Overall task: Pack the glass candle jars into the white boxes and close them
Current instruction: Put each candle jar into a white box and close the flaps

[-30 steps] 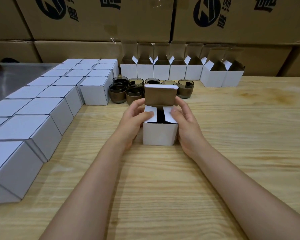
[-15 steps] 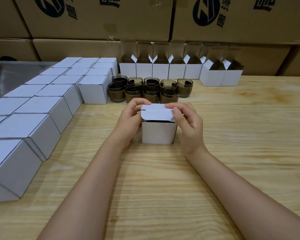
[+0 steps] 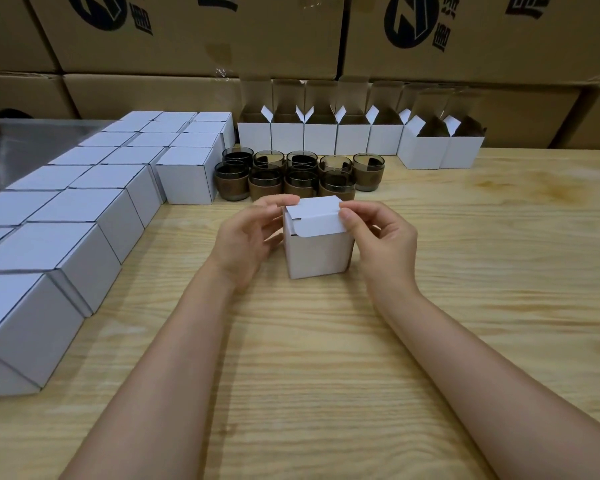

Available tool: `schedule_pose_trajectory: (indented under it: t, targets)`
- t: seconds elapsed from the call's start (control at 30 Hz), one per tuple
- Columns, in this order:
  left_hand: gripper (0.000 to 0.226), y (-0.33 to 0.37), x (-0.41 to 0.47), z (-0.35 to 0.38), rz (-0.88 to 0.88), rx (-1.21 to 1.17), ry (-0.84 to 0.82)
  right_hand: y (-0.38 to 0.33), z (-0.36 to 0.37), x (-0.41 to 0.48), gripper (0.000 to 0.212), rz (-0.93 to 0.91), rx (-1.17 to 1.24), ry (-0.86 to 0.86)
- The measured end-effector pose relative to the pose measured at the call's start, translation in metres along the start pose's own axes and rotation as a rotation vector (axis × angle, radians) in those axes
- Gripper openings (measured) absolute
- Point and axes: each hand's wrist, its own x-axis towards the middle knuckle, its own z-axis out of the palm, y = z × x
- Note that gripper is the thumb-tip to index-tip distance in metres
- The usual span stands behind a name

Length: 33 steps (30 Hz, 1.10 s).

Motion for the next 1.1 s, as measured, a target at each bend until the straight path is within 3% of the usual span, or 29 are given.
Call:
schedule_pose_trajectory:
  t: [0.1, 0.2, 0.37, 0.67, 1.1]
  targets:
    - [0.028, -0.001, -0.003, 0.004, 0.009, -0.030, -0.011, 0.001, 0.000, 0.001, 0.018, -0.009, -0.025, -0.002]
    - [0.046, -0.006, -0.002, 0.011, 0.056, 0.016, 0.052, 0.003, -0.002, 0.000, 0.017, -0.021, -0.039, -0.028]
    - [0.026, -0.006, -0.002, 0.013, 0.110, 0.130, 0.090, -0.001, -0.005, 0.000, 0.027, -0.094, 0.005, -0.098]
    - [0.010, -0.006, -0.002, 0.012, 0.083, 0.011, 0.157, 0.003, -0.005, 0.002, 0.026, -0.161, -0.095, -0.101]
    - [0.034, -0.003, -0.005, 0.011, 0.073, -0.019, 0.083, 0.007, -0.004, 0.000, 0.024, -0.220, -0.148, -0.101]
